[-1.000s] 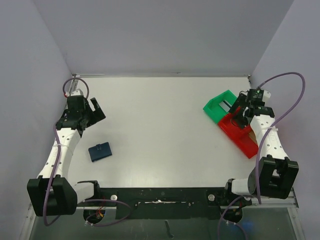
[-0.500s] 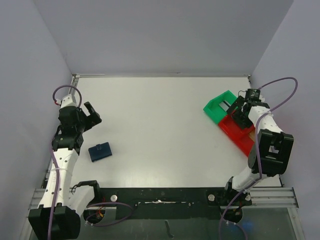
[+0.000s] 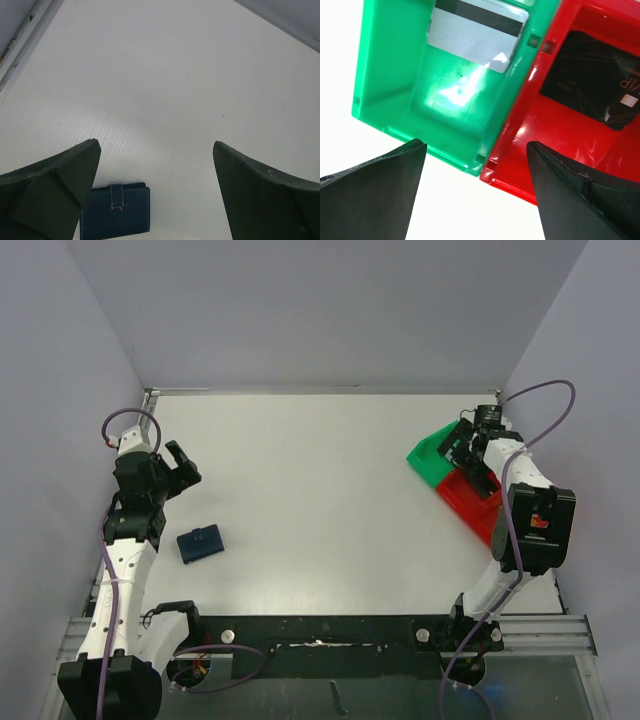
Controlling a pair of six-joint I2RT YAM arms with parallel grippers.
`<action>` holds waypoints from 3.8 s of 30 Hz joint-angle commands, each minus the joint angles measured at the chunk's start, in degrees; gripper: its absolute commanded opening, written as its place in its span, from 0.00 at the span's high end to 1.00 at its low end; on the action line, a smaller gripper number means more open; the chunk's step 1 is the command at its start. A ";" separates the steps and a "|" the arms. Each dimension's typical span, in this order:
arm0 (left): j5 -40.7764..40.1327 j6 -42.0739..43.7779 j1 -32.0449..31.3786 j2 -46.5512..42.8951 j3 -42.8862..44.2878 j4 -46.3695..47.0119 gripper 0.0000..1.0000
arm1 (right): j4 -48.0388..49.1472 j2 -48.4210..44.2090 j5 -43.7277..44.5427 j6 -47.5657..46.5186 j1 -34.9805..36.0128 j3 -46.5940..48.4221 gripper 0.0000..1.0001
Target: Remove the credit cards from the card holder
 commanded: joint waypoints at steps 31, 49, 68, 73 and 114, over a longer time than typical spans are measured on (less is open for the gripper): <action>-0.91 0.61 1.22 -1.63 -0.15 3.60 0.03 | -0.28 3.55 3.98 -3.38 13.29 5.27 0.70; -1.06 0.35 2.06 -2.19 -0.55 3.70 0.03 | -3.28 13.33 3.48 -2.82 35.05 19.08 0.70; -1.11 -0.26 2.58 -2.01 -0.86 3.78 0.03 | -5.41 15.87 5.98 3.66 44.89 23.29 0.69; -1.42 -0.35 2.67 -2.39 -0.93 3.50 0.03 | -4.99 15.15 7.39 5.56 46.53 22.96 0.69; -25.87 -7.87 3.64 -6.56 2.02 -6.47 0.02 | 24.58 14.12 -20.53 -3.63 56.71 22.66 0.32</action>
